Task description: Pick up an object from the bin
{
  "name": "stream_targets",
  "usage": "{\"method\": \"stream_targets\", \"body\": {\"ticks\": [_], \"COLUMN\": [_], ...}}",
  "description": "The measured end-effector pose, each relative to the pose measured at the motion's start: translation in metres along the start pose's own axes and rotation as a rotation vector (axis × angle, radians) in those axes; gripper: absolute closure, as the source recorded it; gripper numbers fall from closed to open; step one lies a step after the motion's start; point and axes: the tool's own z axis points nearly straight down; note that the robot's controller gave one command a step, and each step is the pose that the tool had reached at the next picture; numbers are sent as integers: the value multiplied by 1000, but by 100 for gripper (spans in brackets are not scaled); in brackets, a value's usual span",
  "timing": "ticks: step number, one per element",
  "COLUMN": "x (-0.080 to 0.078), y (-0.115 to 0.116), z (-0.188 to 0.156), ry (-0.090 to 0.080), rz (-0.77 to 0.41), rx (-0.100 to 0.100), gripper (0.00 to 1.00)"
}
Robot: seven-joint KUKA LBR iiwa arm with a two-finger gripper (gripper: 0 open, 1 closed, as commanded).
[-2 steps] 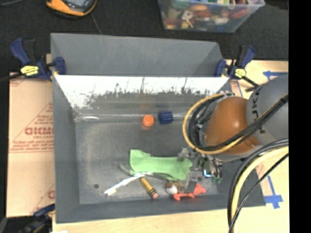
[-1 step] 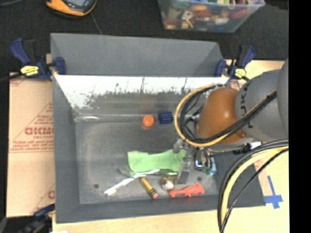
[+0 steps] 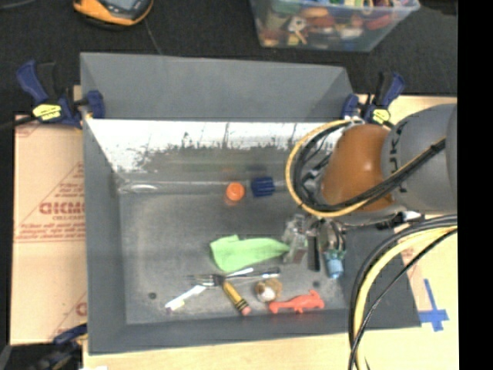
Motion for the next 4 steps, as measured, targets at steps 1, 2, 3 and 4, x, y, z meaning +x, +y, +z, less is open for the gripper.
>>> {"method": "stream_targets", "body": {"ticks": [1,2,3,4], "x": [0,2,-12,7], "y": [0,10,27,14], "z": [0,0,0,-17], "ry": [0,-4,-7,-7], "rz": [-1,9,29,-10], "rx": [0,-1,-2,2], "gripper": [100,100,100,100]}}
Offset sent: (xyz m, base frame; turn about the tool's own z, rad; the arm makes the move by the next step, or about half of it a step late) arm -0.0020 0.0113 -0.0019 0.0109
